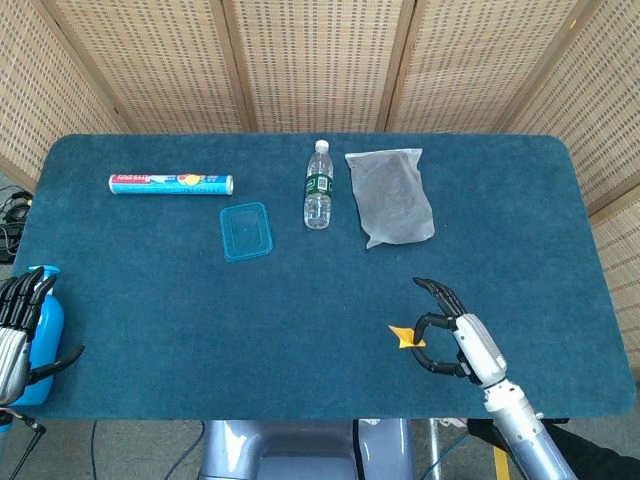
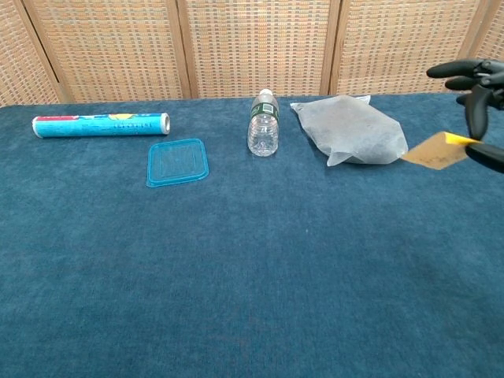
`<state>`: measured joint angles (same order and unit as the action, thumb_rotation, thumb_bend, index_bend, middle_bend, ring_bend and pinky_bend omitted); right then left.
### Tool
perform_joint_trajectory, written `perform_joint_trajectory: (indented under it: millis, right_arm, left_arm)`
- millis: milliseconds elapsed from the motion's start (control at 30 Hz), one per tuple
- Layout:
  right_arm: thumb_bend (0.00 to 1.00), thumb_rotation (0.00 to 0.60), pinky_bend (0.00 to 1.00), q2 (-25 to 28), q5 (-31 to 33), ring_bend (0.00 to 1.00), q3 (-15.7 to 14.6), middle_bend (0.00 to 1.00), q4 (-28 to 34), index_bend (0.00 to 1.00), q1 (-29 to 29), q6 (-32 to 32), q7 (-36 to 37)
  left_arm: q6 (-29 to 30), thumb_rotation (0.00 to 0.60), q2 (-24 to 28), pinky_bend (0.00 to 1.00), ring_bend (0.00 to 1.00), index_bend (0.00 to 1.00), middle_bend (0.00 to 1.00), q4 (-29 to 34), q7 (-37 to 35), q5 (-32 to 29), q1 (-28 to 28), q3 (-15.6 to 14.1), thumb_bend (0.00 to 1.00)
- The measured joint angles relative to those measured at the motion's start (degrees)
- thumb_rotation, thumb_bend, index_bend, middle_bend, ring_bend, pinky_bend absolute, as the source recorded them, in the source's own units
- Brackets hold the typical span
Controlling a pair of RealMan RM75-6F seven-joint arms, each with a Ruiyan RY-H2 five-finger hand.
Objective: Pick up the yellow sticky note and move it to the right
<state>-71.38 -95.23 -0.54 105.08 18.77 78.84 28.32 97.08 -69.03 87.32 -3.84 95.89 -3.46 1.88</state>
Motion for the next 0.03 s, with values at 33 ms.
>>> perform_joint_trajectory:
  millis: [33]
  right_arm:
    - [0.52,0.6,0.0,0.3,-0.75,0.0,-0.48,0.15,0.21,0.64,-0.26,0.29,0.59]
  left_arm:
    - [0.33,0.6,-0.08,0.04,0.0,0.0,0.0,-0.26,-0.08,0.35,0.13,-0.13,0.17]
